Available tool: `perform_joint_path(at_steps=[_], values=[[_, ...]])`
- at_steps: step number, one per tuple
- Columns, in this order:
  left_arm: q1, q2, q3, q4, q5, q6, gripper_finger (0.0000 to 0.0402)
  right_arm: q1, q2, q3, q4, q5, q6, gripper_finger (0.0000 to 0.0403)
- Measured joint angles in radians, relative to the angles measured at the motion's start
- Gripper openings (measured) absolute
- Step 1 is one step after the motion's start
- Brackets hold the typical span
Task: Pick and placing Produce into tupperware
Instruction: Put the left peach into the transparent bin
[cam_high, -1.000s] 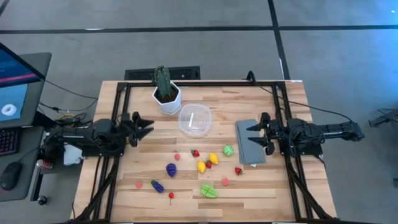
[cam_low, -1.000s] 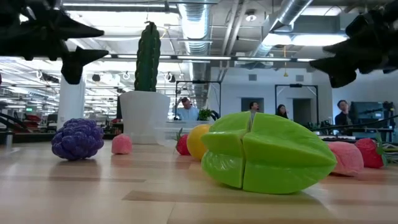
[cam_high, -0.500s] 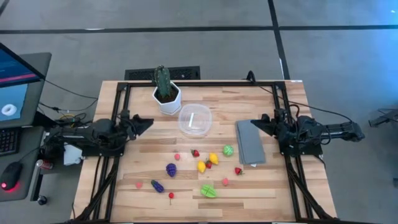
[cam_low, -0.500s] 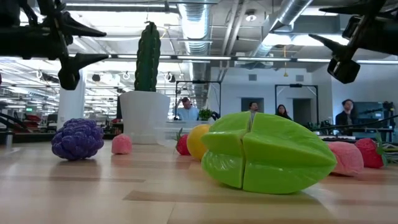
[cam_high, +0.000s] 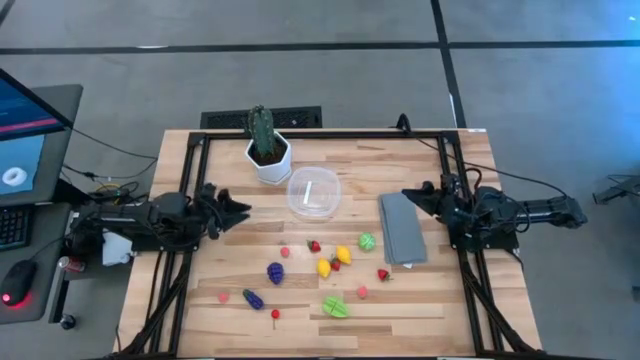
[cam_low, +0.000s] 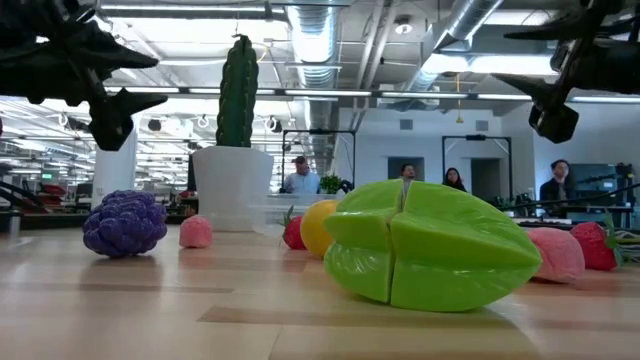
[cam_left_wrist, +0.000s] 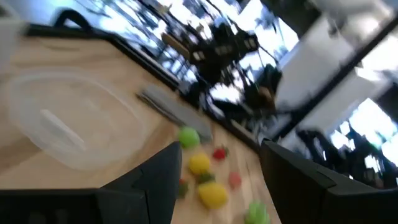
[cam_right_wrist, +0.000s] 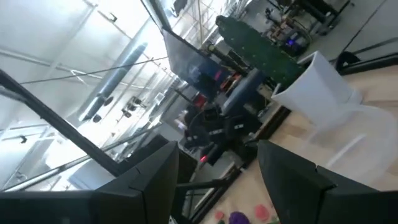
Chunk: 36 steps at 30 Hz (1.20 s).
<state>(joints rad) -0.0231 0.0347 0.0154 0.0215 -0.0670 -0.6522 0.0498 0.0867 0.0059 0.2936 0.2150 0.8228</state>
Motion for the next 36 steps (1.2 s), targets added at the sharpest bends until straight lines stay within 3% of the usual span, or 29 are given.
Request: perform_joint_path(at_steps=[3, 6, 9, 10, 13, 16, 19, 23, 26, 30, 36], values=[[0.0, 0.02, 0.0, -0.004, 0.037, 0.047, 0.0206, -0.006, 0.012, 0.0, 0.003, 0.015, -0.078, 0.0243], [0.0, 0.025, -0.001, 0.014, 0.01, 0.078, 0.0206, -0.022, 0.012, 0.0, 0.007, 0.071, -0.134, 0.0243], [0.0, 0.025, -0.002, 0.08, -0.086, -0.089, 0.0206, -0.036, 0.023, 0.0, 0.005, 0.1, -0.076, 0.0243], [-0.001, 0.024, -0.002, 0.108, -0.085, -0.125, 0.0206, -0.039, 0.03, 0.0, 0.004, 0.071, -0.052, 0.0243], [-0.024, 0.033, -0.002, 0.168, 0.044, -0.194, 0.0206, -0.028, 0.048, 0.0, 0.007, -0.091, -0.018, 0.0243], [-0.083, 0.07, -0.001, 0.222, 0.071, -0.318, 0.0206, 0.014, 0.074, 0.0, 0.033, -0.133, 0.002, 0.0243], [-0.171, 0.152, 0.033, 0.237, -0.002, -0.314, 0.0206, 0.054, 0.111, 0.02, 0.059, -0.106, -0.065, 0.0243], [-0.26, 0.326, 0.11, 0.242, -0.146, -0.195, 0.0206, 0.081, 0.183, 0.085, 0.064, -0.062, -0.165, 0.0243], [-0.289, 0.475, 0.172, 0.242, -0.163, -0.125, 0.0206, 0.084, 0.258, 0.134, 0.06, -0.051, -0.217, 0.0243], [-0.294, 0.634, 0.235, 0.238, -0.093, -0.111, 0.0206, 0.077, 0.37, 0.195, 0.058, -0.05, -0.265, 0.0243], [-0.29, 0.767, 0.283, 0.163, 0.168, -0.243, 0.0206, 0.077, 0.523, 0.302, 0.021, -0.057, -0.336, 0.0243]])
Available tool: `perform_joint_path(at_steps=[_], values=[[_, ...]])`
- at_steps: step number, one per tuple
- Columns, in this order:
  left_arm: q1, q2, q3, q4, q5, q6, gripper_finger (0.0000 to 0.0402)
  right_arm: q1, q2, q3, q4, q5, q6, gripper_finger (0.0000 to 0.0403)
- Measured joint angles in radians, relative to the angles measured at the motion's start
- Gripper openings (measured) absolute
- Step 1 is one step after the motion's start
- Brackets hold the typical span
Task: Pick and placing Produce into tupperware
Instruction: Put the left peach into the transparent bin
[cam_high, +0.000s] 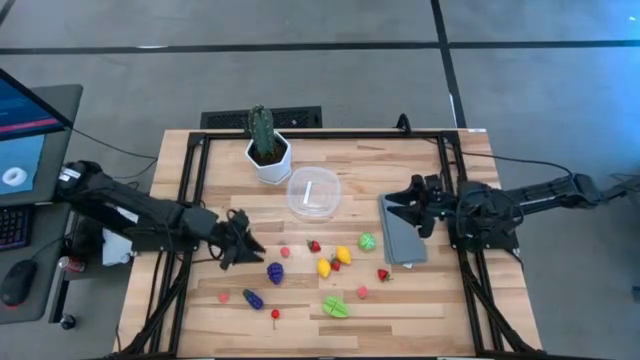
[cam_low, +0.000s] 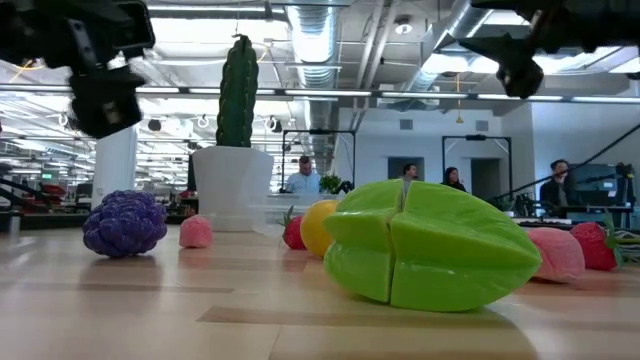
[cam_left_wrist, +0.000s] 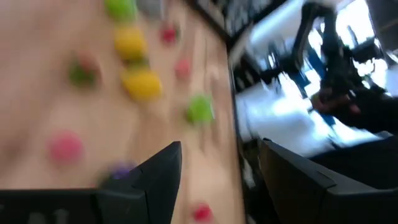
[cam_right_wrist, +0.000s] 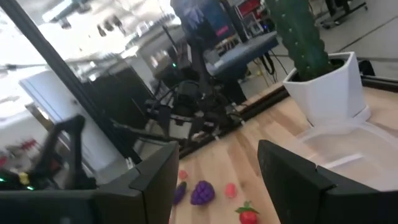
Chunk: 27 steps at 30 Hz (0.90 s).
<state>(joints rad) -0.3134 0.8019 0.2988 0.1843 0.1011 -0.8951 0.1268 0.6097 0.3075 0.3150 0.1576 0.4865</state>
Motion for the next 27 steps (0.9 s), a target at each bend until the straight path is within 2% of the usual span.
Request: perform_joint_path(at_steps=[4, 7, 11, 14, 15, 17, 20, 24, 27], values=[[-0.012, 0.041, 0.023, -0.047, 0.157, -0.161, 0.0206, 0.005, 0.07, 0.082, -0.048, -0.004, -0.053, 0.0243], [-0.035, 0.05, 0.033, -0.035, 0.202, -0.217, 0.0206, 0.004, 0.103, 0.131, -0.079, -0.008, -0.09, 0.0243], [-0.04, 0.05, 0.033, -0.015, 0.095, -0.206, 0.0206, -0.007, 0.127, 0.17, -0.075, -0.021, -0.136, 0.0243], [-0.012, 0.05, 0.033, -0.002, -0.068, -0.07, 0.0206, -0.019, 0.131, 0.185, -0.077, -0.027, -0.137, 0.0243], [0.007, 0.05, 0.033, 0.003, -0.088, -0.059, 0.0206, -0.019, 0.131, 0.189, -0.076, -0.027, -0.135, 0.0243], [0.036, 0.05, 0.033, 0.018, -0.078, -0.058, 0.0206, -0.01, 0.128, 0.191, -0.075, -0.028, -0.123, 0.0243], [0.037, 0.05, 0.033, 0.047, 0.0, -0.012, 0.0206, 0.004, 0.127, 0.191, -0.076, -0.03, -0.121, 0.0243], [-0.009, 0.05, 0.033, 0.031, -0.002, 0.086, 0.0206, 0.012, 0.132, 0.191, -0.079, -0.029, -0.12, 0.0243], [-0.048, 0.05, 0.047, -0.02, 0.001, 0.102, 0.0206, 0.011, 0.131, 0.191, -0.079, -0.028, -0.097, 0.0243]])
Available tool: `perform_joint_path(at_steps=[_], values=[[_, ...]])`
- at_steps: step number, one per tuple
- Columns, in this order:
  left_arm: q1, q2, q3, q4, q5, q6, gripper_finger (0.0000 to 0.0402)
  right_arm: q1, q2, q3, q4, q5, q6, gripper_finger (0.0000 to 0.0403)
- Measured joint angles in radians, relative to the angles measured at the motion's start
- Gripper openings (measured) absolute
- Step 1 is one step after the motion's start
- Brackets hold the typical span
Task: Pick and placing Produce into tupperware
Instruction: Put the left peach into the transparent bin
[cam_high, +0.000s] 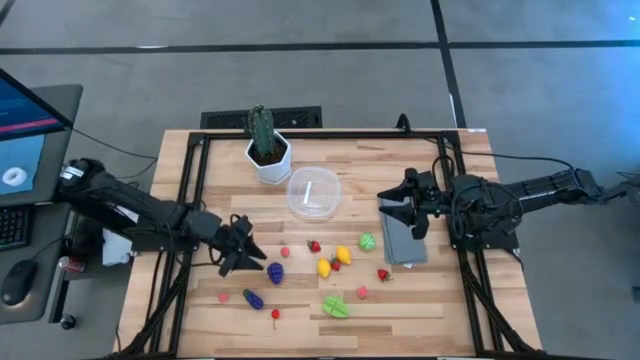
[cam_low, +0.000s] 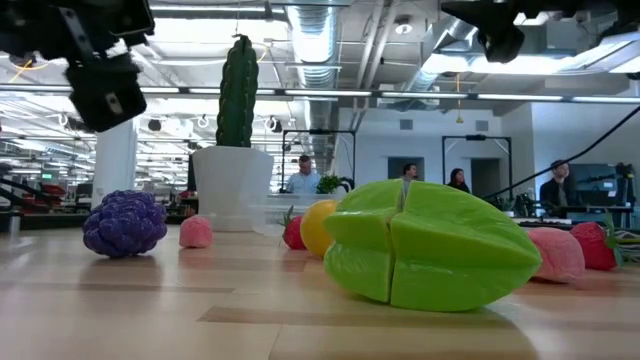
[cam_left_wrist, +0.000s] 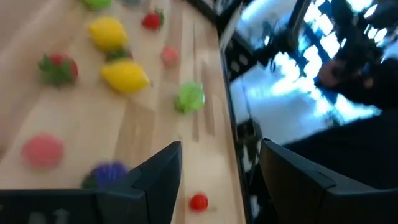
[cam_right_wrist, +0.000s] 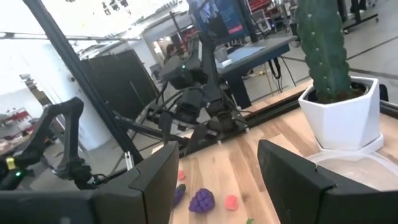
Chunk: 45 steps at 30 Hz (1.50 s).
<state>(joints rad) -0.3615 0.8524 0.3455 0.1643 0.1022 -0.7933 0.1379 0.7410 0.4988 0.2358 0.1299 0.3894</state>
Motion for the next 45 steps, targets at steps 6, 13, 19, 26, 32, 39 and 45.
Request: perform_joint_path(at_steps=[6, 13, 19, 26, 32, 39, 45], values=[[-0.105, 0.0, 0.166, -0.374, 0.091, -0.035, 0.0206, -0.01, -0.003, 0.0, -0.021, 0.001, 0.003, 0.0243], [-0.25, -0.001, 0.307, -0.809, 0.092, -0.125, 0.0206, -0.036, -0.001, 0.0, -0.028, 0.001, 0.003, 0.0243], [-0.393, 0.027, 0.288, -0.854, -0.016, -0.276, 0.0206, -0.029, -0.001, 0.0, -0.073, 0.001, 0.004, 0.0243], [-0.523, 0.192, 0.288, -0.755, -0.108, -0.319, 0.0206, -0.025, -0.001, 0.0, -0.079, 0.001, 0.003, 0.0243], [-0.588, 0.367, 0.288, -0.656, -0.109, -0.361, 0.0206, -0.025, -0.001, 0.0, -0.08, 0.001, -0.003, 0.0243], [-0.606, 0.472, 0.288, -0.613, -0.141, -0.442, 0.0206, -0.043, -0.001, 0.0, -0.08, 0.001, -0.008, 0.0243], [-0.606, 0.476, 0.288, -0.621, -0.195, -0.473, 0.0206, -0.045, -0.001, 0.0, -0.078, 0.001, -0.007, 0.0243]])
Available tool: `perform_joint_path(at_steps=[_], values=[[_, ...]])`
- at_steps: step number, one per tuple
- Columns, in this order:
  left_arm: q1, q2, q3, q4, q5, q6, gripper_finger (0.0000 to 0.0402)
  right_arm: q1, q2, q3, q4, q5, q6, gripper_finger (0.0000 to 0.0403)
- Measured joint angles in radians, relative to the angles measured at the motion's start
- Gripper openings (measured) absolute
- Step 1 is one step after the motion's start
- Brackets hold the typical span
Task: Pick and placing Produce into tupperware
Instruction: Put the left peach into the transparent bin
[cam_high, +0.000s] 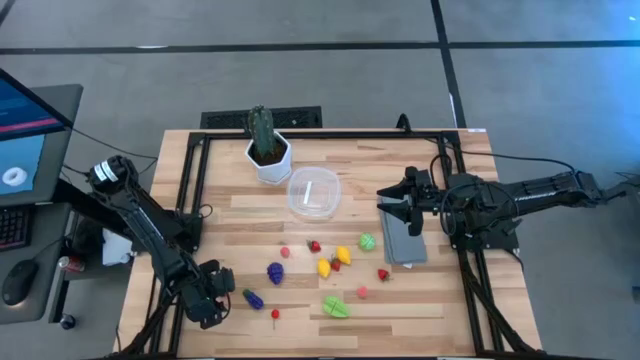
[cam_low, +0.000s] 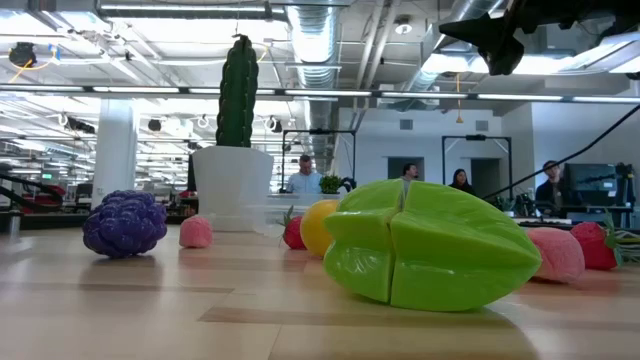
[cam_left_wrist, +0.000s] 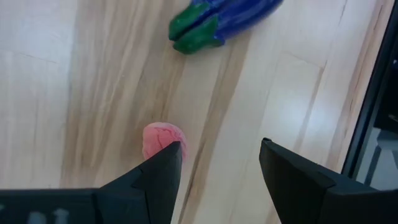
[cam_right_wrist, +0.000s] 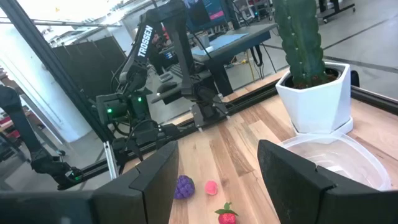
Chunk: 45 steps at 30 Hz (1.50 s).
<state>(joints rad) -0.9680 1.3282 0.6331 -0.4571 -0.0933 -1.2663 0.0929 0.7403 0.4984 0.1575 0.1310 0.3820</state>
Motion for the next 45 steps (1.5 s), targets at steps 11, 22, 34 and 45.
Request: perform_joint_path(at_steps=[11, 22, 34, 45], values=[[0.0, -0.021, 0.001, 0.005, -0.002, -0.024, 0.0206, 0.001, 0.0, 0.0, 0.0, 0.0, 0.003, 0.0243], [0.0, -0.066, 0.057, -0.201, -0.069, -0.015, 0.0206, 0.001, 0.0, 0.0, 0.0, 0.0, 0.003, 0.0243], [0.001, 0.014, 0.051, -0.204, -0.068, 0.029, 0.0206, 0.013, 0.0, 0.0, -0.026, 0.0, 0.01, 0.0243], [0.001, 0.119, 0.05, -0.125, -0.061, 0.039, 0.0206, 0.008, 0.0, 0.0, -0.024, 0.008, 0.01, 0.0243]])
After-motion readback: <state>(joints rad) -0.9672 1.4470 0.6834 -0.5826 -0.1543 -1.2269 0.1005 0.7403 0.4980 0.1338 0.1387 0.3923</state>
